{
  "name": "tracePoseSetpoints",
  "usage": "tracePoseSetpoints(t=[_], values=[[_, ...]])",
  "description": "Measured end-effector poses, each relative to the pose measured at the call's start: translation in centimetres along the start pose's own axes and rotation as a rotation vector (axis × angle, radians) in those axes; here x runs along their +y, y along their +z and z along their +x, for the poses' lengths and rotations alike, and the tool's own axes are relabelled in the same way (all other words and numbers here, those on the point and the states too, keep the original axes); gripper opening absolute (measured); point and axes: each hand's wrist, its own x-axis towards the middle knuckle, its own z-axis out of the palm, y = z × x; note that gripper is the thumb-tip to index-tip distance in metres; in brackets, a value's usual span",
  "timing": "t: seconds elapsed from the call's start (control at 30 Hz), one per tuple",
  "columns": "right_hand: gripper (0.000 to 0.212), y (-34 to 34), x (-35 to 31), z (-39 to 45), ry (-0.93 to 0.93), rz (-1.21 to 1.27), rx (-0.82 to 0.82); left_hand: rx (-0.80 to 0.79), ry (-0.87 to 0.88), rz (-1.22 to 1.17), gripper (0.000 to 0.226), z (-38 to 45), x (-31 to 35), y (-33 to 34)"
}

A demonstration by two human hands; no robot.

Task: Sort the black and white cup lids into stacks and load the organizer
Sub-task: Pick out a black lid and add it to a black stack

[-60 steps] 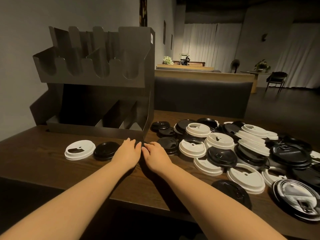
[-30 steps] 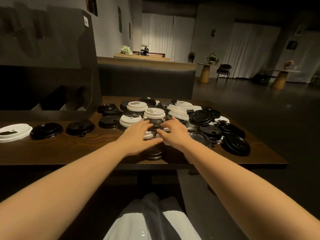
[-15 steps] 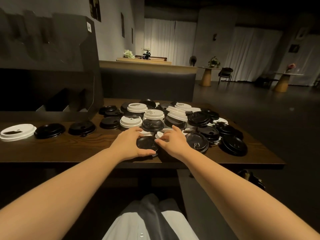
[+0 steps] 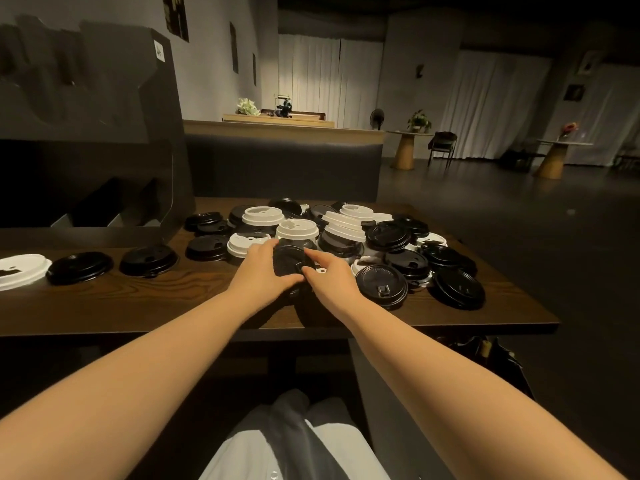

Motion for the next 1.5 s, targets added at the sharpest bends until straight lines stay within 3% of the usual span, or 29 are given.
tracePoseSetpoints(t=[0.07, 0.2, 0.33, 0.43, 0.63, 0.77, 0.9, 1.07, 1.23, 1.37, 1.5], values=[[0.046, -0.4, 0.1, -0.2, -0.064, -0.125, 0.019, -0.012, -0.004, -0.015, 0.079, 0.2, 0.3, 0.2], [0.047, -2.1, 1.5, -0.9, -0.218, -0.643, 0.238, 0.010, -0.039, -0.097, 0.082, 0.1, 0.9, 1.1], [0.061, -4.0, 3.2, -1.1, 0.015, -0.816, 0.273, 0.041, -0.084, -0.189, 0.079, 0.4, 1.6, 1.3], [0.067, -4.7, 3.7, -0.8, 0.146, -0.720, 0.209, 0.050, -0.139, -0.306, 0.070, 1.1, 2.1, 1.4], [0.075, -5.4, 2.4, -0.2, 0.022, -0.533, 0.263, 0.071, -0.199, -0.578, 0.041, 2.7, 2.2, 1.9], [0.059, -5.6, 0.7, 1.1, -0.035, -0.144, 0.322, 0.077, -0.183, -0.740, 0.036, 3.7, 2.2, 2.0], [0.052, -4.7, 0.0, 3.2, -0.122, -0.111, 0.271, 0.054, -0.142, -0.708, 0.040, 4.7, 2.0, 2.4], [0.049, -3.9, -0.7, 6.3, -0.098, 0.179, 0.319, 0.041, -0.081, -0.791, 0.032, 6.2, 2.5, 2.1], [0.037, -4.0, -1.1, 9.1, 0.045, 0.391, 0.291, 0.004, -0.063, -0.932, 0.033, 8.2, 2.7, 2.0], [0.057, -3.8, -1.8, 10.7, 0.288, 0.586, 0.240, 0.008, -0.106, -0.996, 0.051, 9.6, 2.8, 2.5], [0.055, -3.1, -1.5, 11.9, 0.394, 0.745, 0.294, 0.057, -0.155, -1.096, 0.047, 10.1, 2.9, 2.7]])
